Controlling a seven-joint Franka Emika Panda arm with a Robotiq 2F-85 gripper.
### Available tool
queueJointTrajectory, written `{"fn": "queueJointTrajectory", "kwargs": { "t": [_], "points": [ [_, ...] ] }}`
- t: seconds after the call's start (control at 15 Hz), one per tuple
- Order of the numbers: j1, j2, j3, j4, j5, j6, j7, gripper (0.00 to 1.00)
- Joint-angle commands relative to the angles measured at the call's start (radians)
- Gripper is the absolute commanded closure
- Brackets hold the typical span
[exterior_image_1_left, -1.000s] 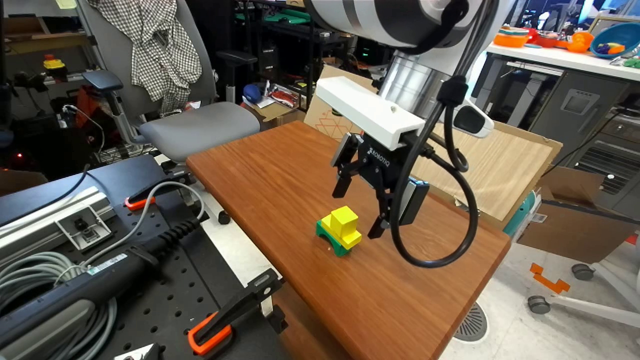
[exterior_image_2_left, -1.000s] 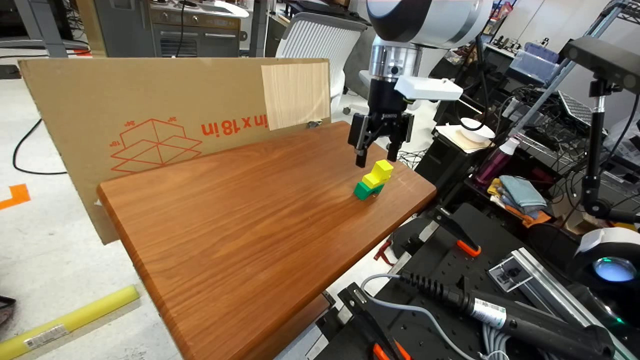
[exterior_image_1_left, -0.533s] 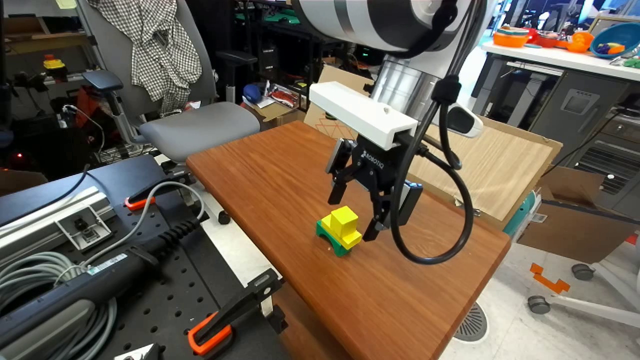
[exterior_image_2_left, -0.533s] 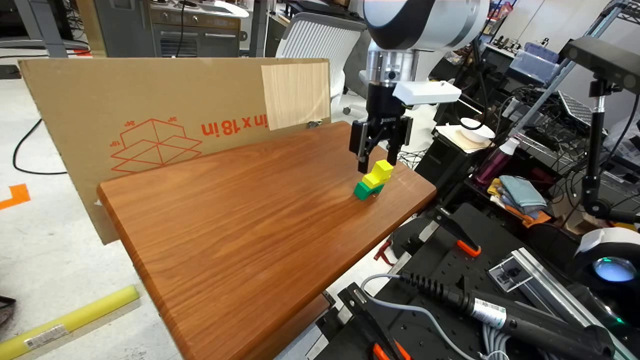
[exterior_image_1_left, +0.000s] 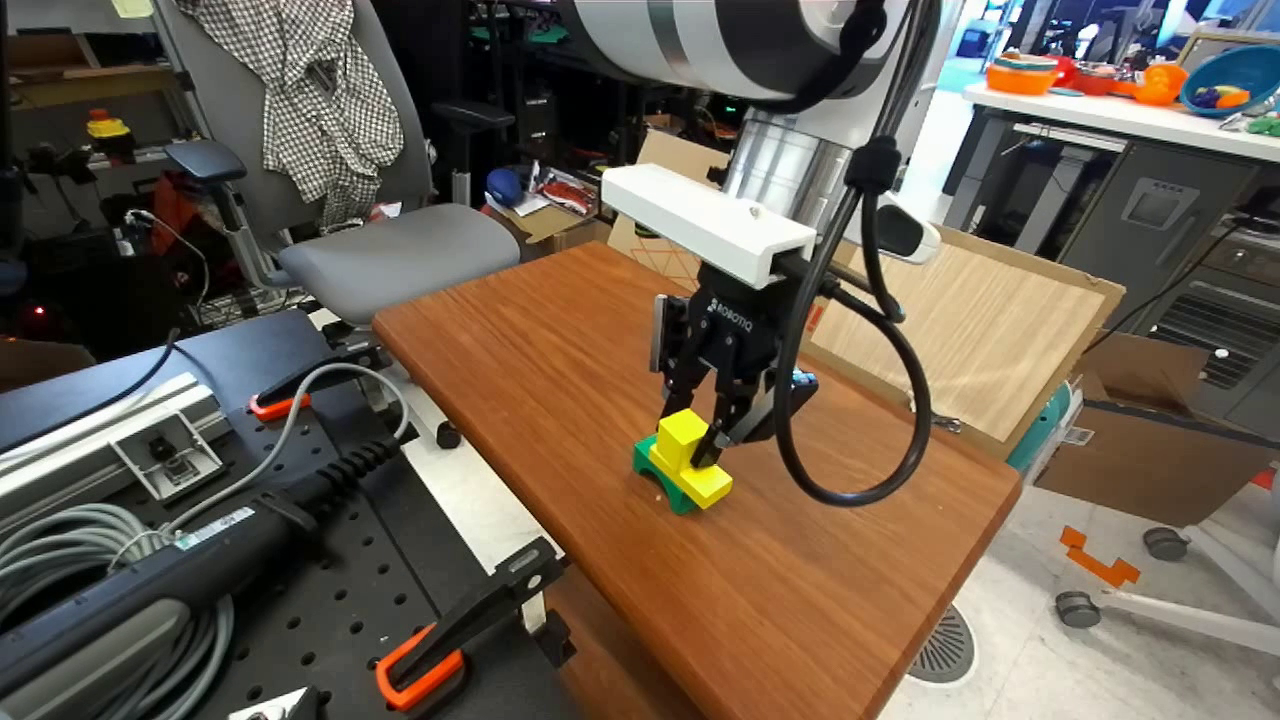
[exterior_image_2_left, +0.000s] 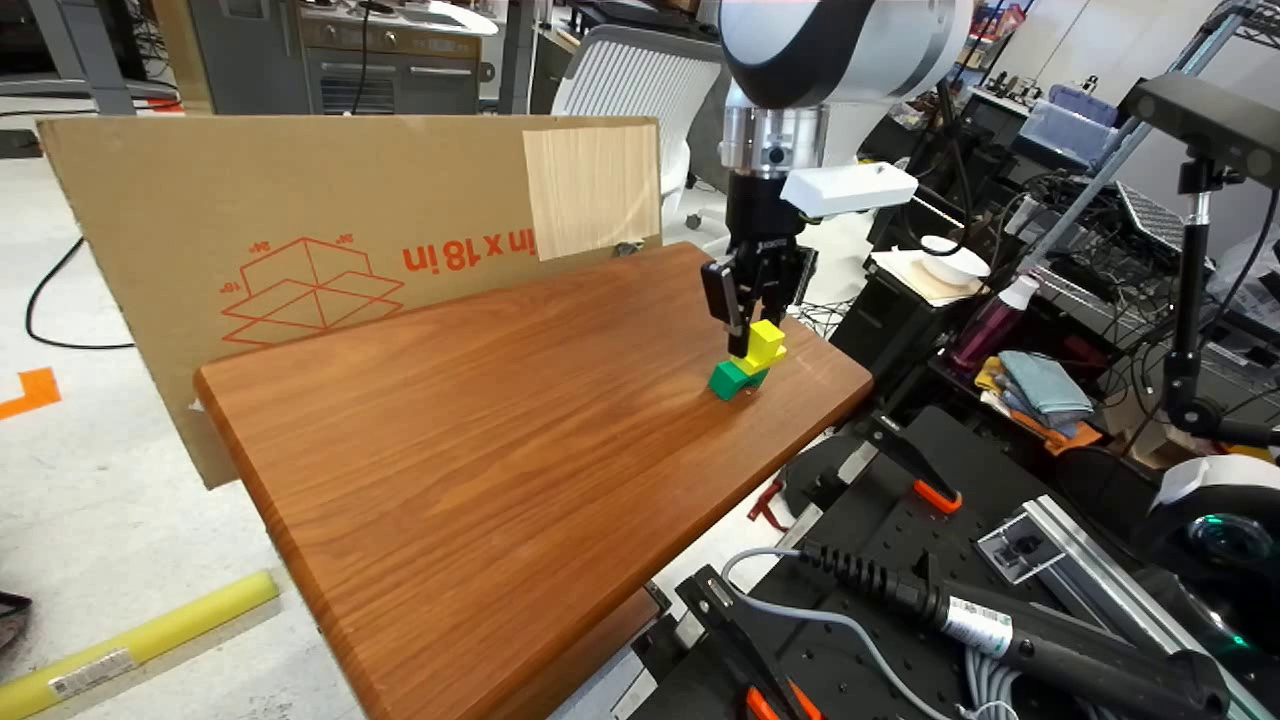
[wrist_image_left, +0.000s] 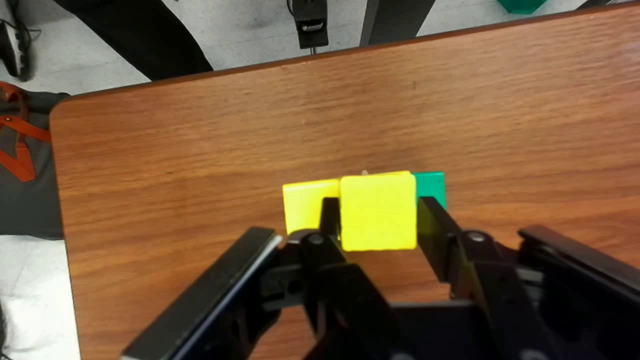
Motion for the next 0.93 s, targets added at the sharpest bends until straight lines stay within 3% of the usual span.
{"fn": "queueJointTrajectory", "kwargs": {
  "t": [0.0,0.07,0.53,0.87],
  "points": [
    [0.004,-0.001,0.005,-0.012,-0.025,0.018,0.026,0.87],
    [0.005,-0.004,0.006,-0.011,-0.026,0.016,0.028,0.91],
    [0.019,-0.018,0.012,-0.014,-0.036,0.010,0.030,0.91],
    [0.072,-0.004,0.033,0.015,-0.073,-0.020,0.039,0.91]
  ]
}}
